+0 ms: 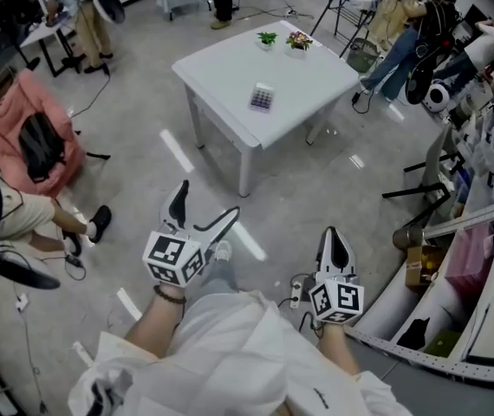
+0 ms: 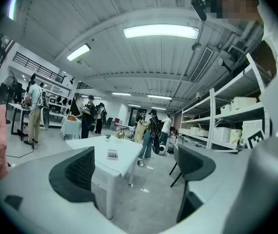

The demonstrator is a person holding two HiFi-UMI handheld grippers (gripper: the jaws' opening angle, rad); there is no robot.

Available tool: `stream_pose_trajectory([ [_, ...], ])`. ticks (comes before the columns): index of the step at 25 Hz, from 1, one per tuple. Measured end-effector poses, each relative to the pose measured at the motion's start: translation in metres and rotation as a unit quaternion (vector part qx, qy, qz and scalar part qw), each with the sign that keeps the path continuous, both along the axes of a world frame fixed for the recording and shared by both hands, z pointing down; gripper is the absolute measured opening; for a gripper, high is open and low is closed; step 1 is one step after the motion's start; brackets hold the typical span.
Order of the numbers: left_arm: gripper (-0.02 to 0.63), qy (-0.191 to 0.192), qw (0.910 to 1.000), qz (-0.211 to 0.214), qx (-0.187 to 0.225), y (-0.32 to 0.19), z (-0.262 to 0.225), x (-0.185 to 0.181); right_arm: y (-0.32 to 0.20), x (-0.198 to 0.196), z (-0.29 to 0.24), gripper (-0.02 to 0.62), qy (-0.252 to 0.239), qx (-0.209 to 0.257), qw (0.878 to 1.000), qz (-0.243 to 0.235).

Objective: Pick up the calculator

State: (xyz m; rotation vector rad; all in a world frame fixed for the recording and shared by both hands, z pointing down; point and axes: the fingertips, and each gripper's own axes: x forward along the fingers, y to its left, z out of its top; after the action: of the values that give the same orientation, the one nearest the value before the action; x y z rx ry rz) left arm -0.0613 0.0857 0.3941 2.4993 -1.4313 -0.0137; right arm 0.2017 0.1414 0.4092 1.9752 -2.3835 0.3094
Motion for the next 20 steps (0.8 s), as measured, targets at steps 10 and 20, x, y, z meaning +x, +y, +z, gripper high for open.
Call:
stream_pose_trajectory([
  [10, 0.511, 0.001, 0.9999, 0.012, 0.0, -0.097, 0.001, -0.01, -0.088, -0.02, -0.004, 0.018, 0.005, 0.001, 1.0, 0.012],
  [20, 0.511, 0.004, 0.9995, 0.028, -0.012, -0.185, 0.01, -0.03, -0.171, -0.049, -0.002, 0.018, 0.012, -0.011, 1.0, 0.018],
])
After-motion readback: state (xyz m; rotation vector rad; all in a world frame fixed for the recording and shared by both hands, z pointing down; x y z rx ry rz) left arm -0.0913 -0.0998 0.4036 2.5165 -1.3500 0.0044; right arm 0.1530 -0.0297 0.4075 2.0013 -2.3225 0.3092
